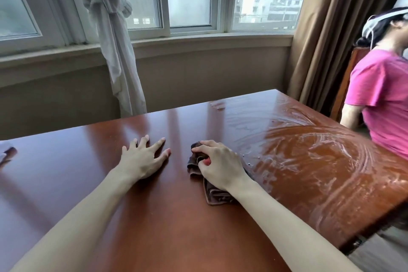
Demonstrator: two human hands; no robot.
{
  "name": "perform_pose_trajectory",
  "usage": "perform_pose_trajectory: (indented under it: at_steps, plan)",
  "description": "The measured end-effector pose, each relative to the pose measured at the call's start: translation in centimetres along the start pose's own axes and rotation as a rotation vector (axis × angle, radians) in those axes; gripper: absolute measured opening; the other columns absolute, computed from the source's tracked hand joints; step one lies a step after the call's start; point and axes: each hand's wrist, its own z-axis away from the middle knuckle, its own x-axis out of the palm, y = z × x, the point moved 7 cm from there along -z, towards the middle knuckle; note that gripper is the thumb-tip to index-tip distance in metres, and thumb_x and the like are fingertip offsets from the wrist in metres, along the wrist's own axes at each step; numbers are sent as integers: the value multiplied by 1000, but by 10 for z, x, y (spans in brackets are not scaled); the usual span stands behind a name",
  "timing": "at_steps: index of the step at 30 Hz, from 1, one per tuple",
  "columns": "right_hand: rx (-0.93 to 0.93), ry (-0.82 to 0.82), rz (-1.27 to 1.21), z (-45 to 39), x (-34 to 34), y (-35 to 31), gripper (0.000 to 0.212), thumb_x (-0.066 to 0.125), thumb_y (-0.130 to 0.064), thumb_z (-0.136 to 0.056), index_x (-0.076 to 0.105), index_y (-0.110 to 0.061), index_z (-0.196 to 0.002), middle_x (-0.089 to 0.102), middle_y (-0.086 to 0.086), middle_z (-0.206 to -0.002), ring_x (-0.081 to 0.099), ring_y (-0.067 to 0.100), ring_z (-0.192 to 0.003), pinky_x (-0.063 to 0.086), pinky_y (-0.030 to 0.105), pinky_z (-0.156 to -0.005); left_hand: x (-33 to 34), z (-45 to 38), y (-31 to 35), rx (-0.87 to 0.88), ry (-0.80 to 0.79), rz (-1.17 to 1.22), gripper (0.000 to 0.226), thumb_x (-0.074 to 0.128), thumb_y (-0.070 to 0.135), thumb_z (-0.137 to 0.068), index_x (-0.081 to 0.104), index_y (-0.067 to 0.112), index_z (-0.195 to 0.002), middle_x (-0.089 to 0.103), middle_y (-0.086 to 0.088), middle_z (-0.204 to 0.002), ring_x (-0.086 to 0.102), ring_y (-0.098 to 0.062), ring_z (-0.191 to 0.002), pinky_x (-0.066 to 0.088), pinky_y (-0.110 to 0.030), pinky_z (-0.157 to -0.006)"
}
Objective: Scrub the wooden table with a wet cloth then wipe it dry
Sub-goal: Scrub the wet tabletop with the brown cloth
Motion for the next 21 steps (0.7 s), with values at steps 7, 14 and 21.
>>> perform_pose_trajectory:
  at_steps: [7, 14, 21]
  plan:
    - [68, 51, 60, -115, 18, 38, 41, 54, -22, -89, 69, -34, -125, 64, -8, -132, 61, 26, -115, 49, 37, -90, 9, -8, -5, 16, 32, -24, 68, 11, 78, -90, 9, 56, -154, 14, -3, -167, 17, -37, -149, 18, -54, -121]
    - [133, 86, 112, -256, 46, 86, 43, 50, -23, -87, 69, -34, -124, 62, 1, -128, 58, 31, -116, 47, 38, -90, 15, -13, -7, 18, 36, -48, 85, -18, 83, -66, -10, 64, -148, 2, 3, -168, 6, -30, -153, 12, -51, -124]
    - [129, 51, 143, -260, 47, 84, 38, 51, -27, -88, 71, -32, -121, 63, -1, -127, 60, 31, -114, 47, 37, -92, 10, -11, -4, 1, 3, -57, 86, -16, 83, -66, -11, 63, -149, 0, 2, -168, 5, -31, -153, 11, -52, -123]
